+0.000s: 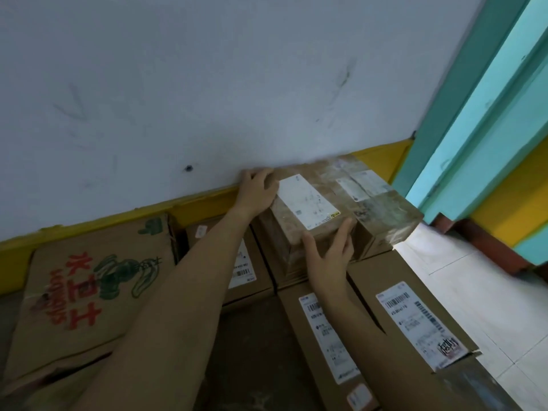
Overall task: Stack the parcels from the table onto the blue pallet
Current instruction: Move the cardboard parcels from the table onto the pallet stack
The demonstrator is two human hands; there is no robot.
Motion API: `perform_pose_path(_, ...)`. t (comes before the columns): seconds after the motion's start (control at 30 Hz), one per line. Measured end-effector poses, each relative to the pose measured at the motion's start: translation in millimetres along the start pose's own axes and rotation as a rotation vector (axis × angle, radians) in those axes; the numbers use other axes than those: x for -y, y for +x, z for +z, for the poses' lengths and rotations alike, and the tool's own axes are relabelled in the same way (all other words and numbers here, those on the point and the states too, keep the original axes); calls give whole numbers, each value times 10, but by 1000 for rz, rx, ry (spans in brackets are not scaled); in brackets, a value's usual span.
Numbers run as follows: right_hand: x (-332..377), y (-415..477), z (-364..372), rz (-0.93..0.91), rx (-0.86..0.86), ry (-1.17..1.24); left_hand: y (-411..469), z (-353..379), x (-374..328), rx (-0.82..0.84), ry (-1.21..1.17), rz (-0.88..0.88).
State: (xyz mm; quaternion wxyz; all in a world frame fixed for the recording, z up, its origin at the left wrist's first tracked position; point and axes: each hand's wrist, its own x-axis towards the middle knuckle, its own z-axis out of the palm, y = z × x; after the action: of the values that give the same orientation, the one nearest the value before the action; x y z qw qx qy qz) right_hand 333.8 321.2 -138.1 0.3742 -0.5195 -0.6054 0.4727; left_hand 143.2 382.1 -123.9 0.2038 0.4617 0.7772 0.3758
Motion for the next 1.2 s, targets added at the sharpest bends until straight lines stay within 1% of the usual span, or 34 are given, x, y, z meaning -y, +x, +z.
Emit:
perform_pose_path(0.2,17,-166,112,0,-34,27,-247,-96,119,-25,25,-16)
perform_pose_path(0.4,85,-418,44,20,-46,-2,-600,-262,117,-12,155,16)
perform_pose_path(0.5,171,-617,-79,-38,-55,2,-845,-364,-11,-45,155,34)
perform_pose_path(0.6,323,-842,-224,-125,-45,1,-1176,-549,-193,-125,117,72)
perform_pose_path(0.7,520,-1169,-357,-206,-45,-14,-1623,-776,-348,-192,65,76)
perform_pose_path(0.83,700,-1828,-597,-303,-14,-20,-2419,-1053,-490,-279,58,72)
perform_pose_path(0.97,767,-2576,-897,-367,13,-54,-3339,-1262,-624,-328,75,51)
perform_pose_path(1.2,967,-3721,-1240,-458,98,-2,-4756,-1664,-844,-460,144,26)
